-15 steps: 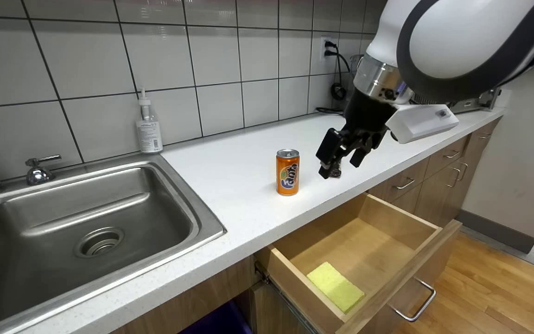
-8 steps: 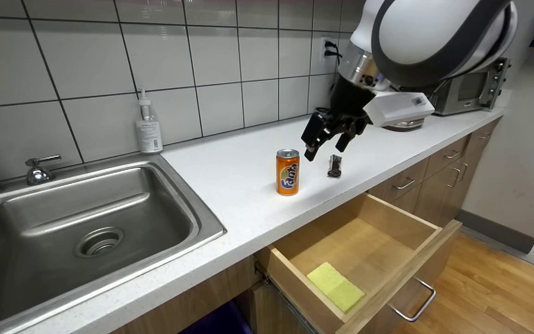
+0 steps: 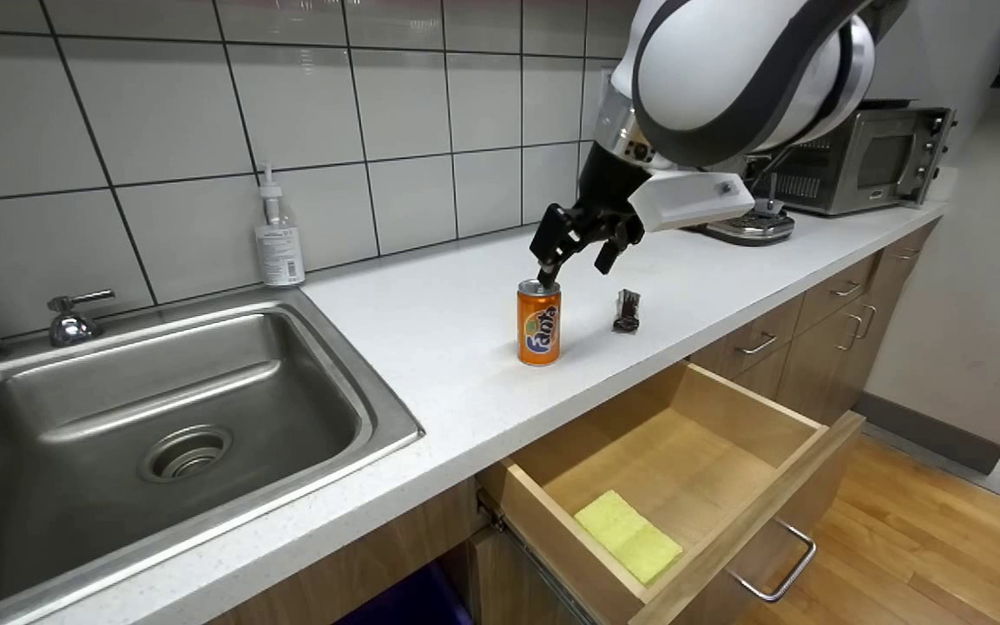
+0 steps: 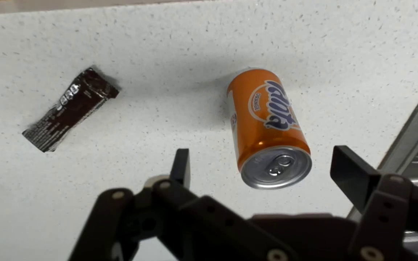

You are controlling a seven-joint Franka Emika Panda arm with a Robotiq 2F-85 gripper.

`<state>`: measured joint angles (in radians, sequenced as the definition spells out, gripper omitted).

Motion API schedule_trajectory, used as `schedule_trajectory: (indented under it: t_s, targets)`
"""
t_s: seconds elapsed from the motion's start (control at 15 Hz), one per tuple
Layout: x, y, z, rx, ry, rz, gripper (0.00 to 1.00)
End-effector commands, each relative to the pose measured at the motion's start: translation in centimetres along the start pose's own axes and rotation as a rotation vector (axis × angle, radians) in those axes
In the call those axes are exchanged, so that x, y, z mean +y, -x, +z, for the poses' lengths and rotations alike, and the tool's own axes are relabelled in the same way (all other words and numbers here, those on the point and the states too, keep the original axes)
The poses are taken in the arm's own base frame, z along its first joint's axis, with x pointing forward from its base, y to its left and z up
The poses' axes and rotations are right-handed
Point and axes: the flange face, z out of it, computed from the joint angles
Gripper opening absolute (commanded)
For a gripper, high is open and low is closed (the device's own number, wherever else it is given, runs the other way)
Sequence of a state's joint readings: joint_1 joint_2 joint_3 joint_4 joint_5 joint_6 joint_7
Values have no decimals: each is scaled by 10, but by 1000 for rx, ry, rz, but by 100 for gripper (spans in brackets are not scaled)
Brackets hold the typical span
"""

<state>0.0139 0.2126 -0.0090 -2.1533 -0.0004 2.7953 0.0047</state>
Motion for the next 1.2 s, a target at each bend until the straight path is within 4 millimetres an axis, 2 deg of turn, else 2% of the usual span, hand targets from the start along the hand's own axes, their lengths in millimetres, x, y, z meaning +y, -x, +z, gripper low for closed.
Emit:
schedule_trajectory:
  t_s: [0.0, 0.4, 1.13]
  targets:
    - [-3, -23, 12, 5, 5, -8, 100]
    - [-16, -36, 23, 9, -8, -25, 100]
    - [-18, -30, 54, -28, -5, -28, 100]
